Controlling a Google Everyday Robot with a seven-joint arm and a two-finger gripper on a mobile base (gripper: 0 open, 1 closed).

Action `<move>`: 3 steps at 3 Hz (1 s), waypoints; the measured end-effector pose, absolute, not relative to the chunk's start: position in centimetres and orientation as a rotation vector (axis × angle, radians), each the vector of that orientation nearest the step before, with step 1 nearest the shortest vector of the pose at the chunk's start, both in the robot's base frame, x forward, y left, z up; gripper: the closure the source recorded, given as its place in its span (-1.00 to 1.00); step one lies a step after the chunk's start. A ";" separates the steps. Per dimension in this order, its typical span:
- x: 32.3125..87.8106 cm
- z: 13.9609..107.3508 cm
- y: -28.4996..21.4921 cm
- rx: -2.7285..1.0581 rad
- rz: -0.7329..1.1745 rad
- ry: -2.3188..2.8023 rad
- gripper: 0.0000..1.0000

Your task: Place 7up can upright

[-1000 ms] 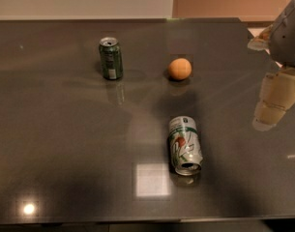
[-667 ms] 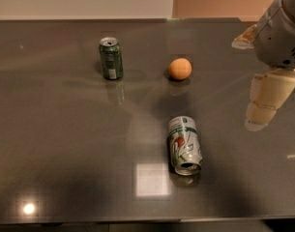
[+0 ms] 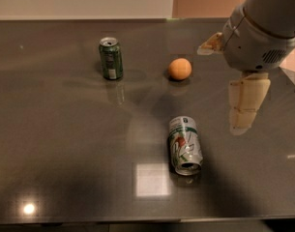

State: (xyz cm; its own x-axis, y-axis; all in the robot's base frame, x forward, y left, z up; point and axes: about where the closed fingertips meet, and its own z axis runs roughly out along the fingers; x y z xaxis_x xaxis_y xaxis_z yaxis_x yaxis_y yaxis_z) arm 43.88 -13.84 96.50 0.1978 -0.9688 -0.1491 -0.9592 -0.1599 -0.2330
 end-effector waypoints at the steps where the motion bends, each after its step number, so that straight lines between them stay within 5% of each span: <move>1: 43.6 95.7 -16.4 -2.293 -0.010 1.749 -1.00; 3: 43.0 93.9 -18.8 -2.504 0.068 1.478 -1.00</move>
Offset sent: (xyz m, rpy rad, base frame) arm -0.0183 -0.0735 -0.0272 -0.0298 0.0963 0.3717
